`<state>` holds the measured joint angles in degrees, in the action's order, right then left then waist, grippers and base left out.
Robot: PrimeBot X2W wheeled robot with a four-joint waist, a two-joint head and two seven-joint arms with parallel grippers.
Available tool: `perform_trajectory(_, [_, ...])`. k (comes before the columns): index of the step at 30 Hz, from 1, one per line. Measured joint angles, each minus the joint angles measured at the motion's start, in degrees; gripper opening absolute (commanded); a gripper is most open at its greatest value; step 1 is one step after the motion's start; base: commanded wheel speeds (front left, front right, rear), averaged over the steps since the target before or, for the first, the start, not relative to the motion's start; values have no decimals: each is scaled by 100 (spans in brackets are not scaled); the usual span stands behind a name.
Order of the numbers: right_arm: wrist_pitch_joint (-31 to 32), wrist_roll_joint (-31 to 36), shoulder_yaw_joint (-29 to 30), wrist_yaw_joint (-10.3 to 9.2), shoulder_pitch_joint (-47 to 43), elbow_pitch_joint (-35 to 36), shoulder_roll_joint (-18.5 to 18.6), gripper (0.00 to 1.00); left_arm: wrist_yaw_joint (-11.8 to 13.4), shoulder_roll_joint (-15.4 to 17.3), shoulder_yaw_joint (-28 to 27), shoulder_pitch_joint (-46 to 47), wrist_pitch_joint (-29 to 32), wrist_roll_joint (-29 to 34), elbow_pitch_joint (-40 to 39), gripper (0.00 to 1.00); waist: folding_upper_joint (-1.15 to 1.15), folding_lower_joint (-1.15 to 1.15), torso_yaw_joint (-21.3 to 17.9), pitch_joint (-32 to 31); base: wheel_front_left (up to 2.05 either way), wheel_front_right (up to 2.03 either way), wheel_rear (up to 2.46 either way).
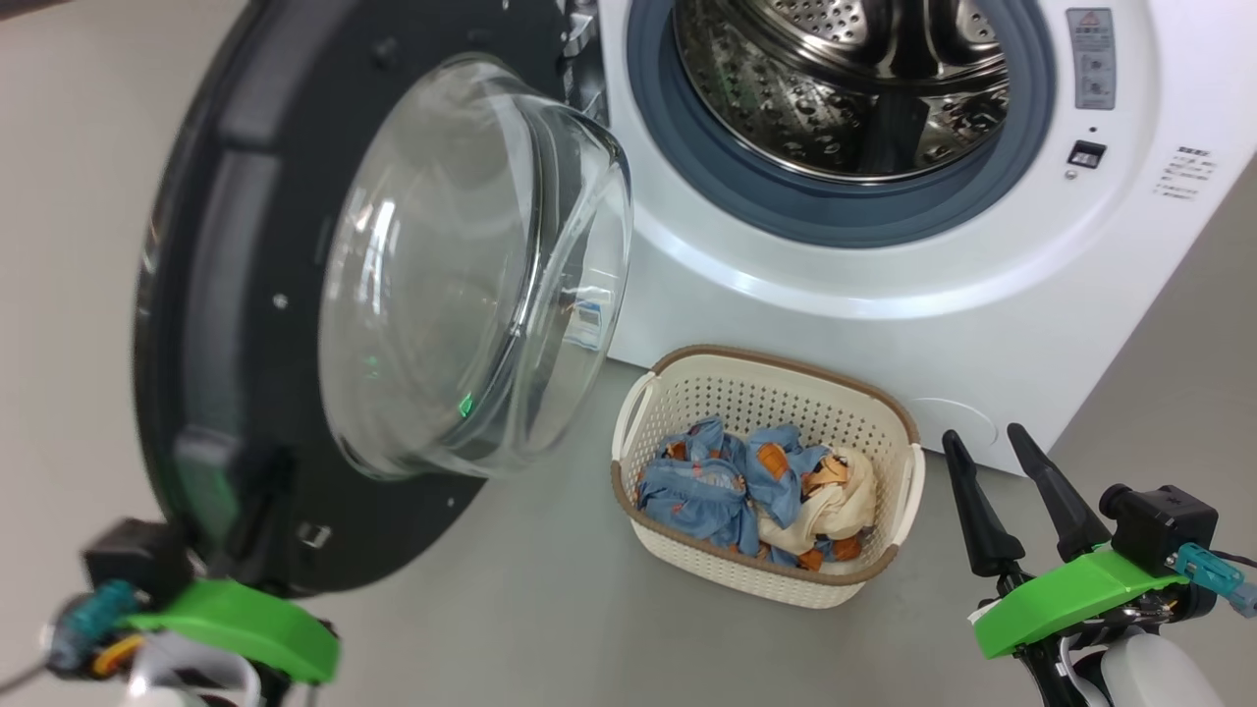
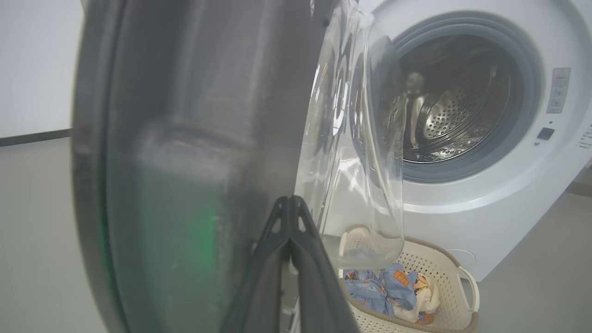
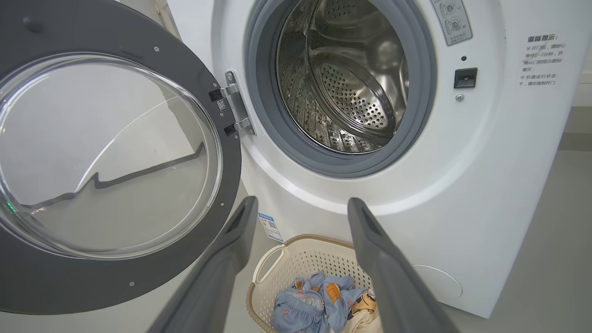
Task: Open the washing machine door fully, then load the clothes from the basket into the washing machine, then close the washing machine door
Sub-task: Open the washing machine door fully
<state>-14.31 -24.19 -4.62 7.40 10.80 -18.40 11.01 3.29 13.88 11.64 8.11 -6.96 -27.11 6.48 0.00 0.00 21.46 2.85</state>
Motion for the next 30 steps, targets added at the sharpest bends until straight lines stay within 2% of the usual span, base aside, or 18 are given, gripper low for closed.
perform_trajectory(3, [0, 3, 0, 0, 4, 13, -10, 100, -11, 170, -166, 208, 52, -64, 216, 0, 0, 0, 63, 61, 0, 0, 0])
perform_trajectory(10, [0, 42, 1, 0, 23, 25, -11, 100, -361, 638, -397, 943, 211, -259, 1283, 0, 0, 0, 112, 305, 0, 0, 0])
perform_trajectory(18, [0, 43, 1, 0, 241, 29, -12, 100, -617, 1011, -444, 1746, 218, -219, 2531, 0, 0, 0, 74, 543, 0, 0, 0])
perform_trajectory(30, [0, 43, -15, 0, 350, 0, -30, 100, -870, 1211, -244, 2609, 19, -83, 3929, 0, 0, 0, -60, 630, 0, 0, 0])
